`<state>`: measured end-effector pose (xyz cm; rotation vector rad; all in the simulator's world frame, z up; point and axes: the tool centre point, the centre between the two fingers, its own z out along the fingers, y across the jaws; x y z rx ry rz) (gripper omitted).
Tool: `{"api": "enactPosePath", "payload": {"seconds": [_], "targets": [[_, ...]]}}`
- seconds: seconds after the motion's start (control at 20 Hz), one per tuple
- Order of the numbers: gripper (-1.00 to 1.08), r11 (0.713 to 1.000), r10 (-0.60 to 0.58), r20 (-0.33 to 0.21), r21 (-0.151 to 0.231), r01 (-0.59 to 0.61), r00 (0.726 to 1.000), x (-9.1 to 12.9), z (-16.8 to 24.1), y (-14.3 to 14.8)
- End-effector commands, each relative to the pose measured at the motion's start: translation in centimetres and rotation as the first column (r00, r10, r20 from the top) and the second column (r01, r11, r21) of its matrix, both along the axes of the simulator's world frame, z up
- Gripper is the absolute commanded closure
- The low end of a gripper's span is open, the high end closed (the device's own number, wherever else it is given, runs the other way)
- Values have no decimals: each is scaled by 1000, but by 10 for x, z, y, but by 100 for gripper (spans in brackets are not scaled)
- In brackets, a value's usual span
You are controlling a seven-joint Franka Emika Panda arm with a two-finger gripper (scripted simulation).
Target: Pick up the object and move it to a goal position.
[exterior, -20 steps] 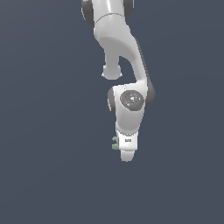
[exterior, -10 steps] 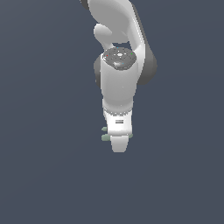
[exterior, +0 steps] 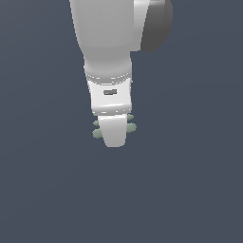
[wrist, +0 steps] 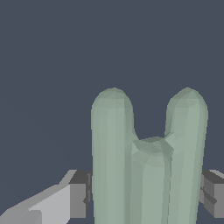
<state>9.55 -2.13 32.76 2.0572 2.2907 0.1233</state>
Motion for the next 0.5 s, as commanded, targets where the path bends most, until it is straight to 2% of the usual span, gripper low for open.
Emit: {"api": "enactPosePath", "payload": {"seconds": [0.0, 0.45], "targets": [[108, 1000, 16, 8, 2, -16, 1000, 1, 28, -9], [108, 998, 55, 32, 5, -55, 998, 8, 104, -36]]}}
